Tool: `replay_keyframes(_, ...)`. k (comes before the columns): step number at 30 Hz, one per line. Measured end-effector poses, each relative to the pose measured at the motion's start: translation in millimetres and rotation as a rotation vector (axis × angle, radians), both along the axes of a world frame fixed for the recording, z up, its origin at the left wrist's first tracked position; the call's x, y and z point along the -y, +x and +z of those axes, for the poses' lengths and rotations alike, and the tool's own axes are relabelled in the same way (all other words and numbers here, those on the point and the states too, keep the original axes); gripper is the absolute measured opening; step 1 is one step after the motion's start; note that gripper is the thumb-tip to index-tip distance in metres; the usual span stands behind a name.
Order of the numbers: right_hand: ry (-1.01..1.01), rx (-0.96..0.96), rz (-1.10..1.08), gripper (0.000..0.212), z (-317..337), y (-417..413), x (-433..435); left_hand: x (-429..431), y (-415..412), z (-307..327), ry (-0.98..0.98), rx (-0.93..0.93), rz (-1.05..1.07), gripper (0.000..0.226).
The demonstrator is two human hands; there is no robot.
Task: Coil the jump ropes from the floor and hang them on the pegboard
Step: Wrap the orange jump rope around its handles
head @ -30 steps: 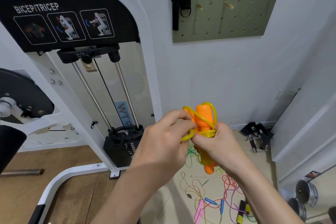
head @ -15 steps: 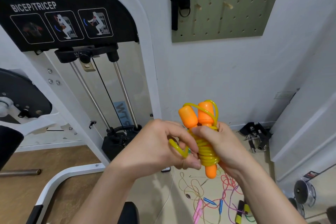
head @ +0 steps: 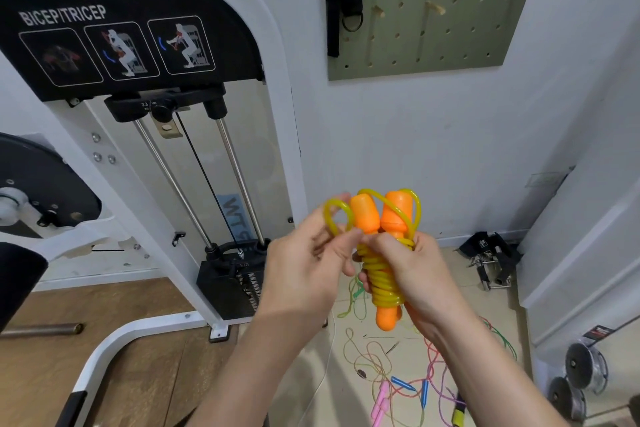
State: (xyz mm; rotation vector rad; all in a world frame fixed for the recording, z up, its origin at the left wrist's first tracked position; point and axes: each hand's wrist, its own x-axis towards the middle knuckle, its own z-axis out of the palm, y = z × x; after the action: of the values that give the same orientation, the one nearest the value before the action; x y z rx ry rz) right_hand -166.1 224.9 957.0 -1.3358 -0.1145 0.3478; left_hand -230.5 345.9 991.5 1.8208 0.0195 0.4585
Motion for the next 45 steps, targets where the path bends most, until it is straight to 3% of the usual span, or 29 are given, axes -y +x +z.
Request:
replay_keyframes(2,-0.015,0.010,-0.024,0.038,-1.6,-2.4,-3.6,2.0,6.0,-5.8,-0.238,-0.009,0.074,0.020)
replay_keyframes(4,-0.060,0.027,-0.062,0.042,-3.8,-4.0,-6.6,6.1,7.3,-9.8,-0.089,0.017,0.117,0.013)
replay_keyframes(7,-0.154,0.077,-0.118,0.035,-7.0,-8.0,-10.6,6.6,9.4,-20.9,0.272,0.043,0.209,0.030)
replay_keyframes(12,-0.323,0.203,-0.198,0.020,-6.8,-10.8,-11.8,4.6,7.3,-28.6,0.521,-0.011,0.293,0.049)
replay_keyframes(18,-0.453,0.313,-0.276,0.030,-7.5,-9.1,-8.7,-4.2,4.3,-20.8,0.377,-0.130,0.179,0.035)
replay_keyframes(25,-0.571,0.469,-0.225,0.025,-8.1,-16.1,-8.8,-4.0,4.6,-17.7,0.772,-0.214,0.199,0.037)
replay_keyframes(31,-0.630,0.566,-0.154,0.031,-4.6,-20.9,-8.1,-5.6,0.7,-8.0,0.901,-0.193,0.307,0.028)
replay_keyframes(33,-0.636,0.559,-0.131,0.030,-6.2,-23.7,-8.8,-7.0,-0.6,-3.1,0.948,-0.274,0.341,0.029)
replay_keyframes(40,-0.617,0.615,-0.113,0.031,-5.6,-29.0,-8.4,-3.5,-8.1,8.5,1.095,-0.365,0.313,0.026)
replay_keyframes(45,-0.584,0.620,-0.088,0.029,-14.3,-26.9,-2.5,5.4,-7.6,7.8,1.109,-0.277,0.197,0.029)
